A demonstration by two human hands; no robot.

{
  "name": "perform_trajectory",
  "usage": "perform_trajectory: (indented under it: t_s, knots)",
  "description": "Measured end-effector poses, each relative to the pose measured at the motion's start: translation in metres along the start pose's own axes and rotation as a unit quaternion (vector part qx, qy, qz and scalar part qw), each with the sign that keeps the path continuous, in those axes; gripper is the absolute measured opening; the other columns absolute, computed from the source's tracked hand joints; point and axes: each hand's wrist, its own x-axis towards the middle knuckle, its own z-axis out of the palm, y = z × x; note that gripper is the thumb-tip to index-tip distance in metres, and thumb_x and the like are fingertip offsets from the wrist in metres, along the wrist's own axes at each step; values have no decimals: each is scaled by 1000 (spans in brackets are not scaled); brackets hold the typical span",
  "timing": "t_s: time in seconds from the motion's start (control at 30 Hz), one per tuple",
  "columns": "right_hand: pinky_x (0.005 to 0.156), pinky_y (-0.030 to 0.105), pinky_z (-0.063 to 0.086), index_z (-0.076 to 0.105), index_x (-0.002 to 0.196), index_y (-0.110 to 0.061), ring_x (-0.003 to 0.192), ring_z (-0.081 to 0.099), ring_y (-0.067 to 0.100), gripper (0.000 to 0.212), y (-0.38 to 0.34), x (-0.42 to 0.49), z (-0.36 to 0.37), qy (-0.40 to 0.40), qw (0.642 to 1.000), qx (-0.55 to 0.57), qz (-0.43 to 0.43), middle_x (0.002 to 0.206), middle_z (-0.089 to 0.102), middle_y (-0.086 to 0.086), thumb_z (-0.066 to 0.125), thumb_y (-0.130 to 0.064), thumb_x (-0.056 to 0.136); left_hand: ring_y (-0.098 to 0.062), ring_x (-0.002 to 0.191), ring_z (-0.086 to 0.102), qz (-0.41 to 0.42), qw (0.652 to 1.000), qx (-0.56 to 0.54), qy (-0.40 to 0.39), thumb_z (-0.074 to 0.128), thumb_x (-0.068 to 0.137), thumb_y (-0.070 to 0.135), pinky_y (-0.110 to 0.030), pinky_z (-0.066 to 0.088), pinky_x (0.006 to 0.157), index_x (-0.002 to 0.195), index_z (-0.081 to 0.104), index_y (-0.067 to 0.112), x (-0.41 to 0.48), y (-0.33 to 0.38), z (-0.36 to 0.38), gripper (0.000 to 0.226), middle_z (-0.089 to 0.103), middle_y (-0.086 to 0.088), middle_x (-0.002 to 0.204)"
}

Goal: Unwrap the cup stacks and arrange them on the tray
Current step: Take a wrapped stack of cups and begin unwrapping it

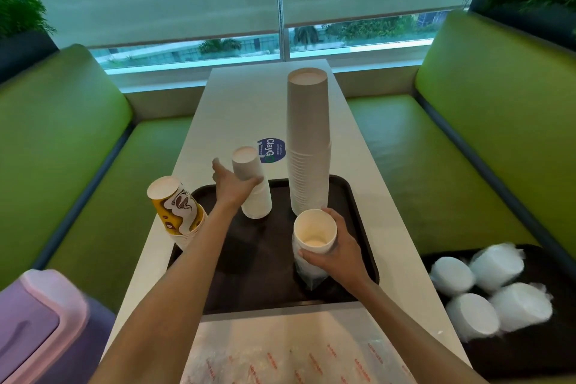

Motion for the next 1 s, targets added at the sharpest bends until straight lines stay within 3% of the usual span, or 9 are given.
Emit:
perform_trajectory:
  t_s: [0.07,0.17,0.23,0.33,0.47,0.67,0.9,1.0]
  knots:
    - [81,3,40,33,126,-48,108,52,-3,86,3,-2,2,8,1000,9,5,117,50,-28,89,-36,62,-33,140,28,-1,999,-15,35,73,81,18,-42,26,112,150,6,12,-22,-9,5,96,21,-16,154]
    - [82,6,40,35,125,-47,108,52,-4,85,10,-5,6,22,999,19,16,116,50,-29,89,-35,61,-26,133,41,50,996,-58,43,62,91,21,-37,34,108,145,26,12,-64,-27,12,65,41,-10,145]
    - [82,10,42,37,125,-42,103,54,0,84,15,-7,10,33,999,27,31,113,50,-29,90,-33,60,-21,129,45,26,994,-96,-43,48,98,30,-32,35,106,140,38,14,-88,-39,20,45,48,-3,137]
    - [88,18,47,43,125,-33,102,56,3,79,23,-11,17,39,997,45,51,111,57,-19,90,-31,60,-22,136,38,-76,966,-149,-197,25,100,48,-37,28,113,142,42,18,-110,-54,32,54,42,-3,146]
    - [78,3,43,42,122,-31,98,56,-1,72,23,-12,21,25,996,55,63,108,58,-15,87,-23,66,-19,138,33,-117,935,-169,-288,5,99,51,-30,26,108,137,45,24,-126,-63,44,62,44,-3,145]
    - [73,-3,39,38,124,-33,100,53,-1,70,14,-12,25,30,994,72,74,110,53,-19,84,-22,71,-24,142,27,-152,929,-208,-266,3,92,61,-38,21,115,146,34,23,-133,-65,49,73,35,-5,152]
    - [69,-4,38,37,121,-32,98,50,0,63,-24,-10,27,66,993,85,50,110,50,-15,80,-24,76,-36,135,38,-174,898,-335,-225,19,86,68,-57,34,108,145,35,24,-145,-42,33,76,37,-11,150]
    - [82,6,41,38,123,-32,104,53,6,61,-39,-7,26,63,993,94,39,113,53,-11,78,-31,77,-37,132,42,-180,893,-354,-213,21,92,63,-53,41,103,143,39,22,-146,-30,20,68,40,-13,148]
